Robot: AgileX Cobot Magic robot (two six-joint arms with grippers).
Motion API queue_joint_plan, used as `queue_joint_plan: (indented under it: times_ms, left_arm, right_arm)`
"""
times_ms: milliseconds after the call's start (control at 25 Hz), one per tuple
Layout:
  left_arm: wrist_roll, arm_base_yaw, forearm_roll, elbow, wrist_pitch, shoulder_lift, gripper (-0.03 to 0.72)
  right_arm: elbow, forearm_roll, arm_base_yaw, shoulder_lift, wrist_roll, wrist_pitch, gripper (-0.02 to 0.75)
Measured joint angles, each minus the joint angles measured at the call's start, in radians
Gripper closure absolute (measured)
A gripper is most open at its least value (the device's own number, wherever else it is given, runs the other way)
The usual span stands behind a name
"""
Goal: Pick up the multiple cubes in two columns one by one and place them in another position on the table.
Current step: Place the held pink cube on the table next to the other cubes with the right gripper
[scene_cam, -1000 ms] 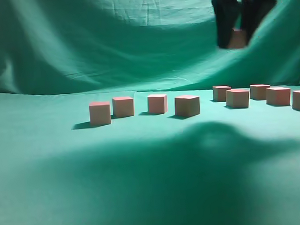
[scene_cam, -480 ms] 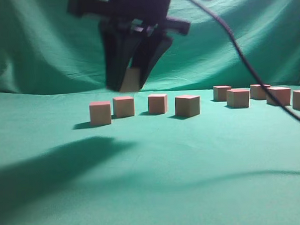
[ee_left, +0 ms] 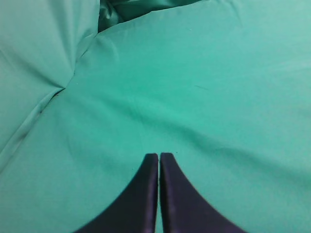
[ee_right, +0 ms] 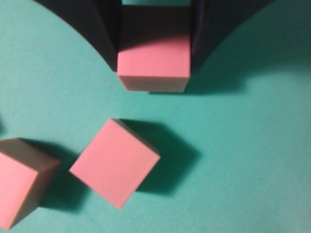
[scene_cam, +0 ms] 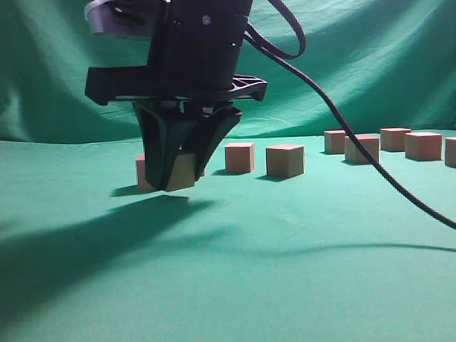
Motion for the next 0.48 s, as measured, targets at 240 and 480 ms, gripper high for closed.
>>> queue_joint_plan:
  times_ms: [240,480]
  left_arm:
    - [0.0,0.0,0.0,0.0,0.0,0.0,0.688]
    - [0.0,0.0,0.0,0.0,0.0,0.0,0.688]
  right_arm:
    - [-0.001,-0.002,0.0,0.018,0.002,-0.022,0.478]
    - [-0.002,-0.025,0.0,0.027,0.005,-0.023,0.478]
